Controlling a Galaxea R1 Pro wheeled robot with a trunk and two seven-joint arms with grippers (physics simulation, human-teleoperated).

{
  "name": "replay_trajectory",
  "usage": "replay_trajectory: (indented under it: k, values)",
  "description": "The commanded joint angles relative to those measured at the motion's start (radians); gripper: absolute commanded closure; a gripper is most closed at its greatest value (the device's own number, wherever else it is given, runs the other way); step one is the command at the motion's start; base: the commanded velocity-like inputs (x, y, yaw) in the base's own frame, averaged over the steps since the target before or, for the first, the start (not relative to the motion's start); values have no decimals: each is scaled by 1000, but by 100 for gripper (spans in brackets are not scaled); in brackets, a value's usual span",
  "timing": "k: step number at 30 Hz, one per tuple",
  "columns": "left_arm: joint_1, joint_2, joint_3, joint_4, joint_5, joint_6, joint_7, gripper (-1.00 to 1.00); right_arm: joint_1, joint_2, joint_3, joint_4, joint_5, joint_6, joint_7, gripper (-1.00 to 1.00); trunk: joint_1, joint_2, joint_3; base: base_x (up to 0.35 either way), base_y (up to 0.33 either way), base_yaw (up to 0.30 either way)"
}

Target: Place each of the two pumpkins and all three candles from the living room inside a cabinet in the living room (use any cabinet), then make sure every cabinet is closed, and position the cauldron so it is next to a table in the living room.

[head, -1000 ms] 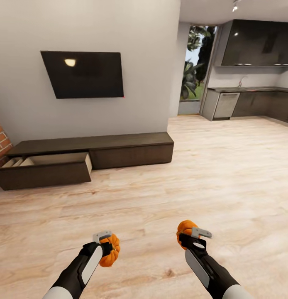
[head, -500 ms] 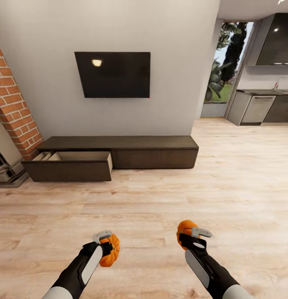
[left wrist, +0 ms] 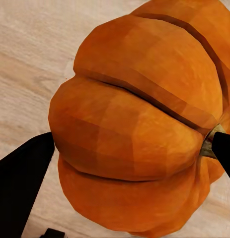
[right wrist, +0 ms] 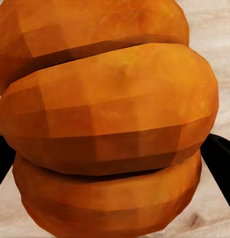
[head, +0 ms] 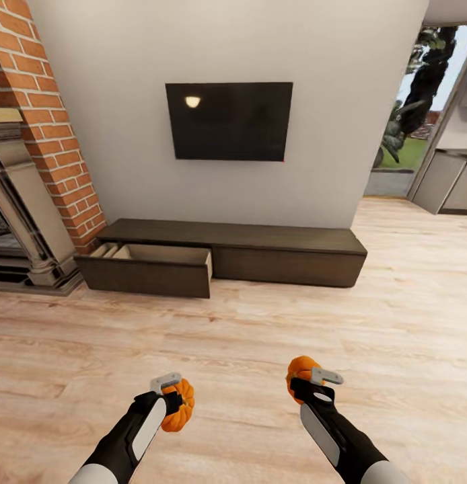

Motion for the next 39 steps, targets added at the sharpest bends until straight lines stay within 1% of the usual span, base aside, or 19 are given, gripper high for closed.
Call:
replay_trajectory:
  k: [1,11,22,31,39]
  values:
    - [-1,1,-4,-1,9,1,9,100,-1,-1,5,-3,-1,5,-9,100,0,-1,-1,234,248,38]
    - [0,1,-4,-1,8,1,9,100,-1,-1,5,-3,-1,5,-9,100,0,-1,-3,289,182,7]
    - [-1,1,-4,-1,8,1,9,100,-1,-1,5,-2,-1,5,-9,100,0,-1,-18,274,225,-39]
    - [-1,1,-4,-1,8,2,9,100,-1,-1,5,-3,-1,5,-9,100,0,-1,-30,201,280,-72]
    - [0,1,-4,-1,8,1,9,100,-1,-1,5,-3,-1,5,-9,100,0,-1,-32,166,300,-9]
